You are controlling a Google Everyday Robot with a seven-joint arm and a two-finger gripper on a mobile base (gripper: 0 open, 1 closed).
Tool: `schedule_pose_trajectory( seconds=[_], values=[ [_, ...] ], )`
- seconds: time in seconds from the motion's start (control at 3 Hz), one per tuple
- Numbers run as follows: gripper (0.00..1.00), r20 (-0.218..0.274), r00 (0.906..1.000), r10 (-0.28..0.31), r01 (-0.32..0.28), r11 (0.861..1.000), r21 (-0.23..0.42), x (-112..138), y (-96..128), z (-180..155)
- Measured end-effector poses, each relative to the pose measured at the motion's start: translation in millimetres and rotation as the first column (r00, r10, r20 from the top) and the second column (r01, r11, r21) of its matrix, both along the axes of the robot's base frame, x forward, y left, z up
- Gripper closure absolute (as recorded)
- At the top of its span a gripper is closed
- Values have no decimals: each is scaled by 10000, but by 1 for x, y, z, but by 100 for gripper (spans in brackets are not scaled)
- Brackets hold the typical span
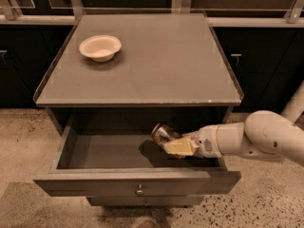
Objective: Place orange can into top drawer
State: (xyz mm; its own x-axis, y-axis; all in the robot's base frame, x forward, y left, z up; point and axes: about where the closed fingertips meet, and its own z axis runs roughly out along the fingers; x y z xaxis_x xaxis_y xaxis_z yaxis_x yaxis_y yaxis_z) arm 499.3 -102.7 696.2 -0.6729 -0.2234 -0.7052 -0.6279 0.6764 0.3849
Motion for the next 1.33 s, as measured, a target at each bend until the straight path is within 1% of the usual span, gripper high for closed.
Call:
schedule_pose_trajectory(
  seconds=[0.33, 0.67, 1.0, 1.33],
  values=[
    [36, 42, 9981, -623, 623, 9978, -203, 6, -8, -11],
    [12, 168, 9964, -829, 833, 9963, -222, 11, -10, -11],
    [0, 168, 9964, -828, 832, 9963, -222, 11, -10, -11],
    [0, 168, 9964, -827, 831, 9963, -222, 11, -10, -11]
  ],
)
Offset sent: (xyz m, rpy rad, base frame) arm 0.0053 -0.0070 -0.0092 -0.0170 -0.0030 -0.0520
